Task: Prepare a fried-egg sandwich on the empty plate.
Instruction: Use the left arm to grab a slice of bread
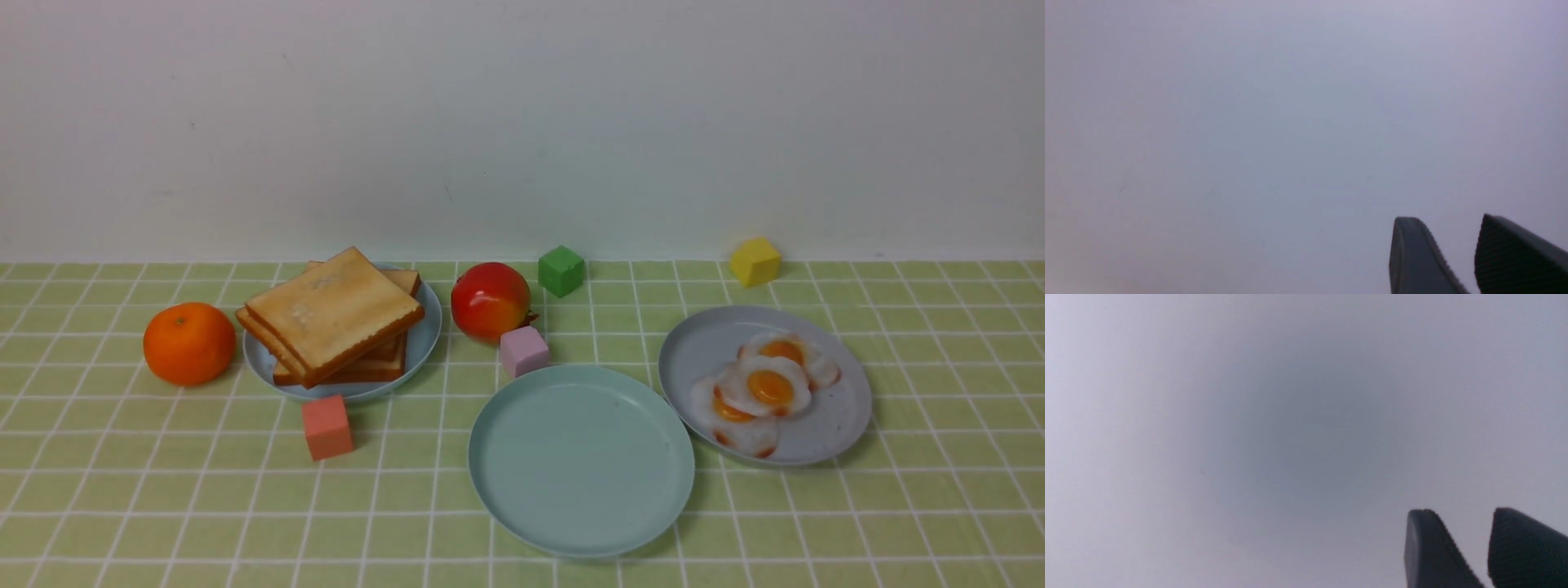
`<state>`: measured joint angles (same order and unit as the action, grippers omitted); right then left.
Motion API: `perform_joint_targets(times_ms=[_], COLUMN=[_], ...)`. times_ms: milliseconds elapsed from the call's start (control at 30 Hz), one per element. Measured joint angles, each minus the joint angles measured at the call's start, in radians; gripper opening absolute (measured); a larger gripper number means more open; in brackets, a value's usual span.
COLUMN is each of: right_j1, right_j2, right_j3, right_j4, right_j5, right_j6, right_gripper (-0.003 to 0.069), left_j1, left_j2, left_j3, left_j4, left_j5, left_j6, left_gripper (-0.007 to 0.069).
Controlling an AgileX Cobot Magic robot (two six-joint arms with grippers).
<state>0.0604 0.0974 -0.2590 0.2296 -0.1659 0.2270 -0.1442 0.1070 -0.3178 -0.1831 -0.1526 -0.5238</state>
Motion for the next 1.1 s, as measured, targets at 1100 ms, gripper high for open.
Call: perform_joint_targets(times_ms=[1100], right_j1=[0.139], right_j2=[0.763], right_j3=[-0.536], right_j4=[-0.059], right_j5=[0.817], right_j6=[-0.066], right_gripper=[0.0241], left_j1=[0.155], left_j2=[1.443], left_j3=[-0.962], left_j4=[-0.226], left_j5=[1.062], left_j6=[0.277], left_gripper=[0.0276])
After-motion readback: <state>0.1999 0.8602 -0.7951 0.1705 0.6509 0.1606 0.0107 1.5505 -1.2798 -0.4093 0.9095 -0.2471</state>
